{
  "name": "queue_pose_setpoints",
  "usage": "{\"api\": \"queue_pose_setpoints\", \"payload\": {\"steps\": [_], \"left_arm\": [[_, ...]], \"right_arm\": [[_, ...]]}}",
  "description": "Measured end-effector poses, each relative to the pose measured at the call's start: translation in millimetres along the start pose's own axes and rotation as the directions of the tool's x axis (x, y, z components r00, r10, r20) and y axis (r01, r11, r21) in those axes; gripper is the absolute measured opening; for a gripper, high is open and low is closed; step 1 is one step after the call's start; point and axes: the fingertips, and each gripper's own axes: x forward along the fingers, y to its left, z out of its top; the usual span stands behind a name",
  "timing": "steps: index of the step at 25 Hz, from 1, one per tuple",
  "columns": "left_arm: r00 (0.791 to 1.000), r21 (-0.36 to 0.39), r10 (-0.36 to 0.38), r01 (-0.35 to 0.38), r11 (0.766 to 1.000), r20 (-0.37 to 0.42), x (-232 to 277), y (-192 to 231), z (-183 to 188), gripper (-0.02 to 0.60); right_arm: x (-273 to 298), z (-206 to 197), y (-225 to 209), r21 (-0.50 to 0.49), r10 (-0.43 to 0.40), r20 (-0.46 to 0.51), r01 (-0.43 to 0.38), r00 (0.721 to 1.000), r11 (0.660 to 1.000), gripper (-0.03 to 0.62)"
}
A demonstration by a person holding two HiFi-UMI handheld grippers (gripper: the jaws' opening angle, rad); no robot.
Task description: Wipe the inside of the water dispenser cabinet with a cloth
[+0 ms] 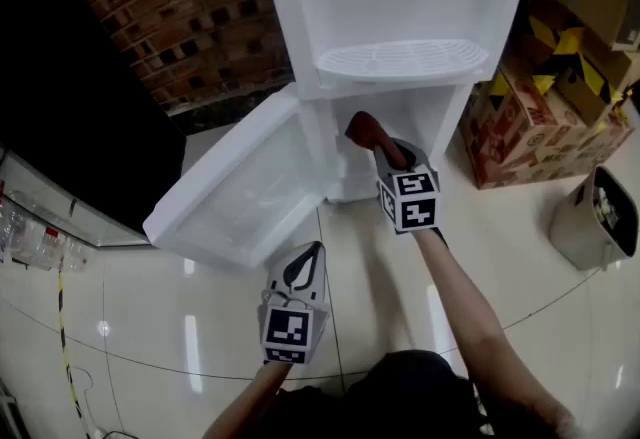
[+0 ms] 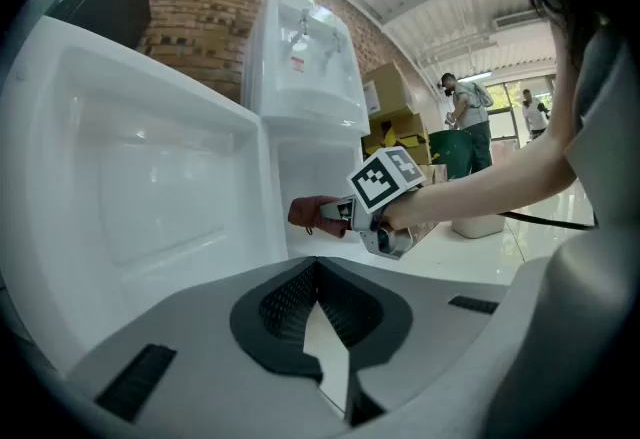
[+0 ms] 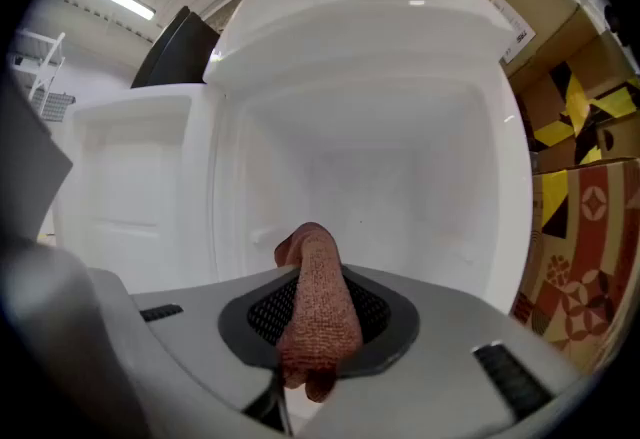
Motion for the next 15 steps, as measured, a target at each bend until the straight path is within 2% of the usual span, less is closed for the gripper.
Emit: {"api": "queue_pose_setpoints", "payload": {"steps": [4,7,15], "left_arm": [[1.0,-0.042,0.027,-0.027,0.999,0.002,-6.3,17.2,0.4,-0.014],[0.999,-0.068,0.052,-0.051,0.996,0.005,-5.3,30.4,-2.3,-0.014],[1.0,-0.082,0.022,-0.02,0.996,0.021,23.1,27.1,-1.5,-0.014]], "right_arm": [[37.0,-10.2,-3.2,-0.033,-0.002,-0.041,0.0,0.999,0.999,0.078],[60.0,-34.7,4.3,-0.039,0.013,-0.1,-0.017,0.995,0.999,0.078],[71.7,-72.6,38.2,-0.045,0.08,-0.171,-0.089,0.982,0.995,0.078]]}}
